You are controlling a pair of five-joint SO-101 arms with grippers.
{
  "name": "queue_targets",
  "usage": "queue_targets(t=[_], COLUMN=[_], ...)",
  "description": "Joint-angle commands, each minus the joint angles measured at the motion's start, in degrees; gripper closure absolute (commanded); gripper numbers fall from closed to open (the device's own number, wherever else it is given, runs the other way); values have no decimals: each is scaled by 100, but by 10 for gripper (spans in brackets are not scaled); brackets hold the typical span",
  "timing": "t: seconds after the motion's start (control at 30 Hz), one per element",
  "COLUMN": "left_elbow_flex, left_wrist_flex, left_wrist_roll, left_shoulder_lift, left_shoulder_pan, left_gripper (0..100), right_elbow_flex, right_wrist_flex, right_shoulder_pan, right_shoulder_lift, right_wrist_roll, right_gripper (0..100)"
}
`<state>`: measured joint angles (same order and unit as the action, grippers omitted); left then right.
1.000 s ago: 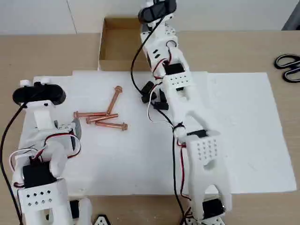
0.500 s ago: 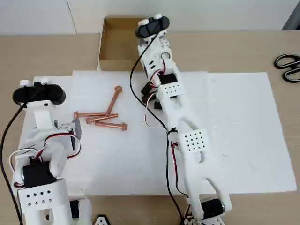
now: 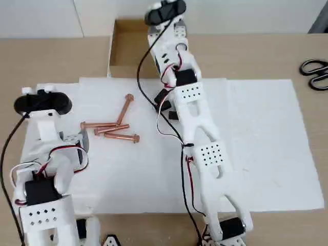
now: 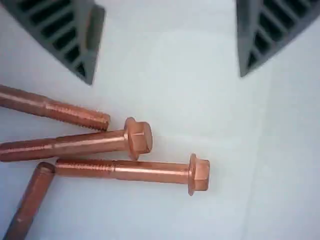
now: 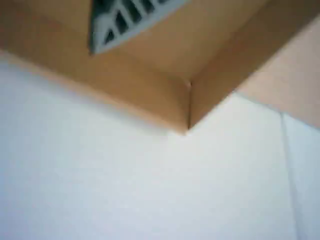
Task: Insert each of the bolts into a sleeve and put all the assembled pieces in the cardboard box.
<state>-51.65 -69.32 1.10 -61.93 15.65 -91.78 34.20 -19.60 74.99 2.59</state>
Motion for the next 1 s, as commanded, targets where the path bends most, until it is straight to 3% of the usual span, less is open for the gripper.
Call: queue_targets(t=[0.0, 0.33, 0.53, 0.73, 0.97], left_elbow_flex=[92, 66, 57, 48, 57], left_wrist_flex=[-9, -26, -26, -26, -141], left_wrist_roll=[-35, -35, -35, -35, -35], left_shoulder_lift=[-26, -26, -26, -26, -26], left_shoulder_pan=[0, 0, 0, 0, 9], left_gripper=[822, 822, 822, 822, 822], right_elbow_flex=[-492, -448, -431, -97, 2418], right_wrist_flex=[1015, 3952, 6255, 6334, 6325], right_shoulder_pan=[22, -31, -145, -13, 101], right_shoulder_lift=[-585, -3327, -4637, -5174, -6273], right_wrist_roll=[70, 70, 79, 79, 53], right_gripper=[742, 742, 742, 742, 742])
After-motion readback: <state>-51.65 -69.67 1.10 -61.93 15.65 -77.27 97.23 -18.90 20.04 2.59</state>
